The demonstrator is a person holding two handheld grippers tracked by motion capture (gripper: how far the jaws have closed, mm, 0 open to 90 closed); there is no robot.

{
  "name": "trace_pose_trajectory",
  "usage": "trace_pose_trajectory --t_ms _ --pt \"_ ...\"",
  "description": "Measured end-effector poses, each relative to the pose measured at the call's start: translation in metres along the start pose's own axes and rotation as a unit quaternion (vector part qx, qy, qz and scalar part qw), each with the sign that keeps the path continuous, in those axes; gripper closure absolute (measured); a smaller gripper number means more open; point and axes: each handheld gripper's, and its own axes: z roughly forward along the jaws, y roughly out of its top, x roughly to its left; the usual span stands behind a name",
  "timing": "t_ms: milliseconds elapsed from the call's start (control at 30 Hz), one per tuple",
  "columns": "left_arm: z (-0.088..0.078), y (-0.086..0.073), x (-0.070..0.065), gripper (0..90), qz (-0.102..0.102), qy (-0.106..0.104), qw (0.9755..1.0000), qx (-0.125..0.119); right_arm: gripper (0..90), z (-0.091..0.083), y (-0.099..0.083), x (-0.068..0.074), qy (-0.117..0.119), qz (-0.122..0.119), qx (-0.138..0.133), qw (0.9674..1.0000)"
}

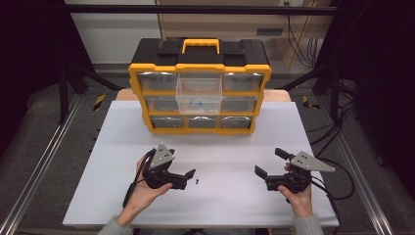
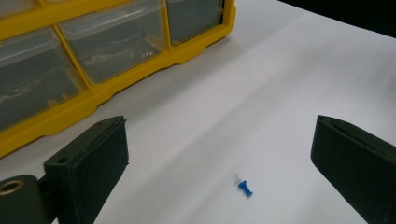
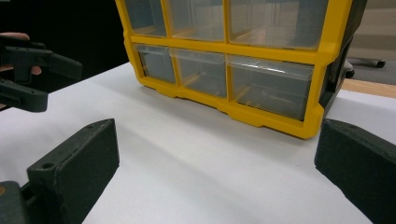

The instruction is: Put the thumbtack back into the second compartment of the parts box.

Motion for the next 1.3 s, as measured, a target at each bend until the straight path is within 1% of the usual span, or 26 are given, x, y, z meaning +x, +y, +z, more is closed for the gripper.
trace_pose_trajectory --t_ms 133,200,367,567,633,667,733,900,967,1167,1300 --pt "0.005 -0.003 -0.004 4.2 0.002 -0.002 1.0000 0.009 0.5 0.000 0.000 0.000 0.000 0.000 0.000 1.0000" --pt "0.008 -0.005 -0.005 4.5 0.001 -0.005 0.9999 0.014 0.5 0.000 0.000 0.000 0.000 0.000 0.000 1.0000" --pt "0.015 -0.009 -0.008 5.5 -0.005 -0.003 0.9997 0.024 0.5 0.000 0.000 0.000 0.000 0.001 -0.001 1.0000" --pt "0.022 -0.014 -0.012 6.4 -0.007 -0.003 0.9993 0.038 0.5 0.000 0.000 0.000 0.000 0.000 0.000 1.0000" --pt "0.024 -0.016 -0.013 7.1 -0.005 -0.002 0.9992 0.041 0.5 0.000 0.000 0.000 0.000 0.001 0.000 1.0000" --pt "0.025 -0.017 -0.014 7.5 -0.006 0.001 0.9992 0.038 0.5 0.000 0.000 0.000 0.000 0.001 0.000 1.0000" --pt "0.028 -0.018 -0.015 8.2 -0.006 0.001 0.9990 0.045 0.5 0.000 0.000 0.000 0.000 0.001 0.000 1.0000" --pt "0.034 -0.023 -0.018 10.4 -0.015 0.005 0.9986 0.051 0.5 0.000 0.000 0.000 0.001 0.001 0.000 1.0000" --pt "0.036 -0.025 -0.019 11.2 -0.016 0.010 0.9982 0.058 0.5 0.000 0.000 0.000 0.001 0.001 0.000 1.0000" --pt "0.042 -0.029 -0.020 15.6 -0.019 0.020 0.9972 0.069 0.5 0.000 0.000 0.000 0.000 0.001 0.000 1.0000" --pt "0.044 -0.032 -0.020 20.3 -0.025 0.025 0.9968 0.072 0.5 0.000 0.000 0.000 0.000 0.002 0.000 1.0000"
